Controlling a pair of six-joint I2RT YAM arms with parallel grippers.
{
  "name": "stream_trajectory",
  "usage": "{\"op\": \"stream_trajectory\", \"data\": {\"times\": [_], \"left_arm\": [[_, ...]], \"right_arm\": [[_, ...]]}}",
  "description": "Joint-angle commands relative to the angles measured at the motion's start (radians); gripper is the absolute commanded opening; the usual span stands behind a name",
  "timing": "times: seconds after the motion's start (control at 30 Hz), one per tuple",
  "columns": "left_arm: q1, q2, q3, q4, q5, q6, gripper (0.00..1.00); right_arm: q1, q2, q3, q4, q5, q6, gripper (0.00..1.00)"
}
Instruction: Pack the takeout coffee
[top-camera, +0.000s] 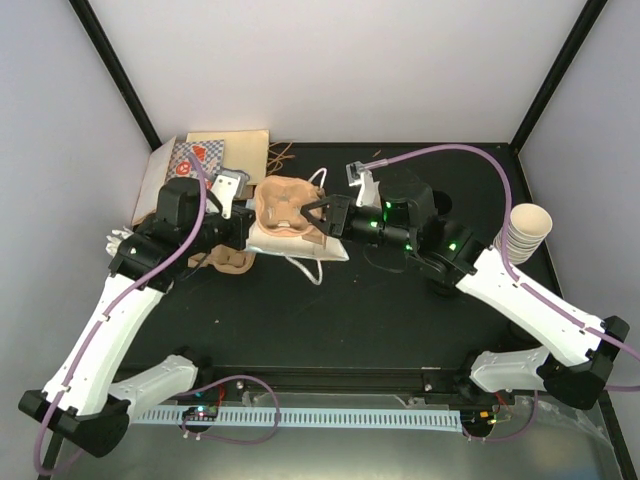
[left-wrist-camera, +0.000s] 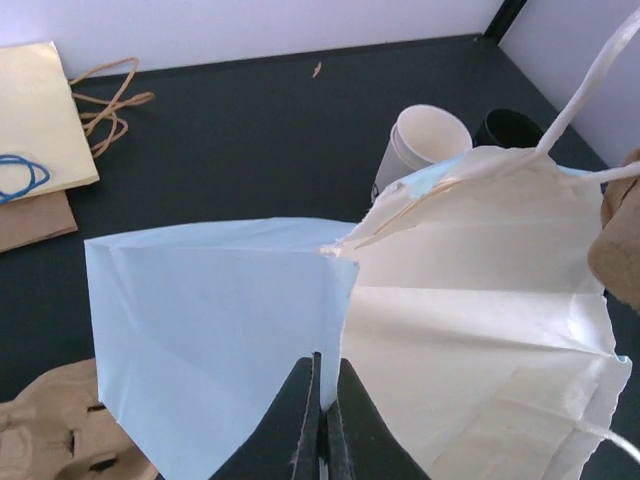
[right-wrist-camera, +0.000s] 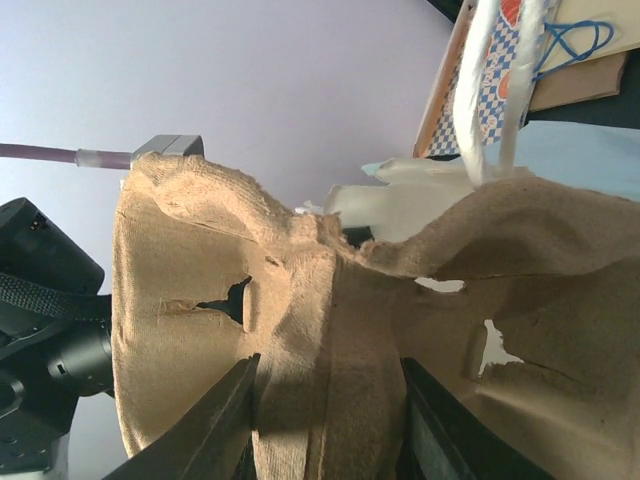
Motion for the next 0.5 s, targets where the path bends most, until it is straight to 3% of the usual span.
{"op": "stream_trajectory", "data": {"times": [0.0, 0.47], "left_arm": [[-0.007, -0.024, -0.019, 0.108, 0.033, -0.049, 0.01], [-0.007, -0.036, -0.06, 0.094, 0.014, -0.122, 0.02]], "right_arm": [[0.019, -0.006, -0.003, 0.032, -0.023, -0.002, 0.35], [0.065, -0.024, -0.098, 0.075, -0.002, -0.016, 0.35]]}}
